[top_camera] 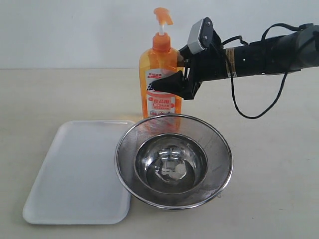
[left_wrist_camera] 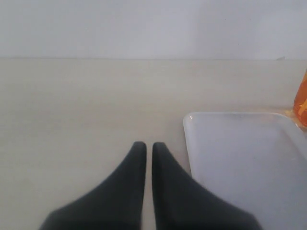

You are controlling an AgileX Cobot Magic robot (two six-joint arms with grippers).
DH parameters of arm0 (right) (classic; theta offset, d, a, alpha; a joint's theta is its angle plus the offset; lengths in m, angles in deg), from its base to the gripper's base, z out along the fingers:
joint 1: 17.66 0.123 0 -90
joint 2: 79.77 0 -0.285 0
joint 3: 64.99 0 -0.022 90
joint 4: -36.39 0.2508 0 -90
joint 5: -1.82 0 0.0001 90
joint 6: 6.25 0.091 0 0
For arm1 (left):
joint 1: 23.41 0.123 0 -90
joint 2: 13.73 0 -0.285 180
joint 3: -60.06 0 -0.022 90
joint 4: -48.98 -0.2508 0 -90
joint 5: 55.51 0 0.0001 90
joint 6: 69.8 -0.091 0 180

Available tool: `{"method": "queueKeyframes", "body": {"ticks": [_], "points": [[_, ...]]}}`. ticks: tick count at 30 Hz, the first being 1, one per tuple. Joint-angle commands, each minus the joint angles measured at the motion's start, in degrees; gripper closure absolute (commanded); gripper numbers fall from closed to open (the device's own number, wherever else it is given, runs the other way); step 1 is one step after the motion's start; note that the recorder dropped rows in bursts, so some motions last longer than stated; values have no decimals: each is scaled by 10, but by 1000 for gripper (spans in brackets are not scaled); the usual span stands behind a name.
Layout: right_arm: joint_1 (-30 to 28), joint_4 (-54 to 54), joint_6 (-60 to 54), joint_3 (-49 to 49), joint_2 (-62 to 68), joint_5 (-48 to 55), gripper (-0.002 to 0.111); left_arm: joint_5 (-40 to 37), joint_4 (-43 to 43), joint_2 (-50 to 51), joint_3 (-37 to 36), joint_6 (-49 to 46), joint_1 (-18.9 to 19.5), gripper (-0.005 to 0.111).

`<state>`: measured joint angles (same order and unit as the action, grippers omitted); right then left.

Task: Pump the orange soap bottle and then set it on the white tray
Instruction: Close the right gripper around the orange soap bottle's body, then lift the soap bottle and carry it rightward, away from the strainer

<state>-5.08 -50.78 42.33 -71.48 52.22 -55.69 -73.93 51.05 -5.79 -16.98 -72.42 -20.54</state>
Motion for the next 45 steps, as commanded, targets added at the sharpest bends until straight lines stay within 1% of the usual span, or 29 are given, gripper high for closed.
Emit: {"method": "queueKeyframes", "body": {"ticks": [1, 5, 22, 26, 29, 35, 38, 40, 41, 43, 45], "points": [[0, 6, 20, -3, -1, 46, 108, 2, 3, -2, -2, -3, 3, 102], [0, 14, 34, -3, -1, 68, 104, 2, 3, -2, -2, -3, 3, 102], [0, 15, 38, -3, -2, 62, 104, 2, 3, -2, -2, -3, 3, 102], [0, 15, 32, -3, -2, 78, 104, 2, 3, -2, -2, -3, 3, 102], [0, 15, 30, -3, -2, 128, 104, 2, 3, -2, -2, -3, 3, 102], [0, 23, 40, -3, -3, 295, 104, 2, 3, -2, -2, -3, 3, 102], [-3, 23, 47, -3, -4, 332, 104, 2, 3, -2, -2, -3, 3, 102], [-10, 20, 72, -3, -8, 314, 105, 2, 3, -2, -2, -3, 3, 102], [-17, 20, 87, -3, -12, 294, 107, 2, 3, -2, -2, -3, 3, 102], [-43, 6, 127, -3, -32, 233, 108, 3, 3, -2, -2, -3, 3, 102], [-70, -41, 195, -3, -62, 195, 108, 3, 3, -2, -2, -3, 3, 102]]}}
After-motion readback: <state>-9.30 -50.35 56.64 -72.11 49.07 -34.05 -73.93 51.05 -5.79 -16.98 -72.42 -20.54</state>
